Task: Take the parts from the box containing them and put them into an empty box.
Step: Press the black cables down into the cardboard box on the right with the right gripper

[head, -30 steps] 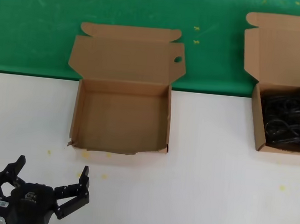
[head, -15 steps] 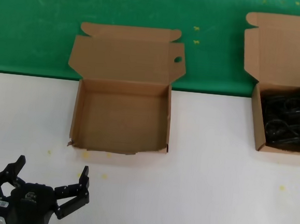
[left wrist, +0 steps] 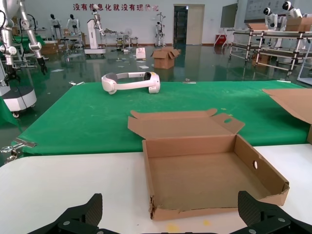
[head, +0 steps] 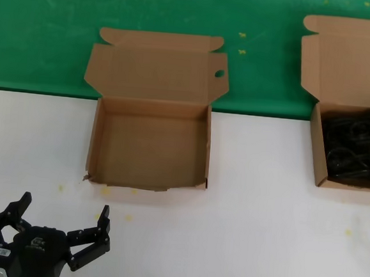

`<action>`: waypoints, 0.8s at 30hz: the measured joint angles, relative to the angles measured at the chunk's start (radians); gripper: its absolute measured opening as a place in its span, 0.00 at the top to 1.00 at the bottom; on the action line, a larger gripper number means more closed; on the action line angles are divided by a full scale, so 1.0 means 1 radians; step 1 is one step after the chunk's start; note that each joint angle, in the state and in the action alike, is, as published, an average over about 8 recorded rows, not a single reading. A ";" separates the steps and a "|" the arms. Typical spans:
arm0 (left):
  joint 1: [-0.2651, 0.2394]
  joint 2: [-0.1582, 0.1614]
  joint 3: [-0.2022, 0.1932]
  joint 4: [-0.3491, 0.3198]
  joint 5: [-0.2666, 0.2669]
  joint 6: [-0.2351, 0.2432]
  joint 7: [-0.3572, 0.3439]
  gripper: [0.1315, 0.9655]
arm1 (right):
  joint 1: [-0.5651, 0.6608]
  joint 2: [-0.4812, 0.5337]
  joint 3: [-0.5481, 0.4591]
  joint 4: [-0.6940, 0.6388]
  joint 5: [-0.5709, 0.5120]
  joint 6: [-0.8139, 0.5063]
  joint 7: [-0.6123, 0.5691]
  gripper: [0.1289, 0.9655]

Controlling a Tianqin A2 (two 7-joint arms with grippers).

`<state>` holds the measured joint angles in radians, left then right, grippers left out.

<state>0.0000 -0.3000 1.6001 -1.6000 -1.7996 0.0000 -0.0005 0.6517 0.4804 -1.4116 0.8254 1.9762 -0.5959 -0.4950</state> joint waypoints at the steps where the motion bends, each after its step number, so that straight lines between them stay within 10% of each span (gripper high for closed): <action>1: 0.000 0.000 0.000 0.000 0.000 0.000 0.000 0.00 | 0.011 -0.002 0.006 -0.023 0.007 -0.012 -0.016 0.00; 24: 0.000 0.000 0.000 0.000 0.000 0.000 0.000 0.00 | 0.231 -0.031 0.047 -0.443 0.088 -0.240 -0.242 0.00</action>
<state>0.0000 -0.3000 1.6001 -1.6000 -1.7996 0.0000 -0.0003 0.8824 0.4499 -1.3643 0.3822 2.0643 -0.8364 -0.7372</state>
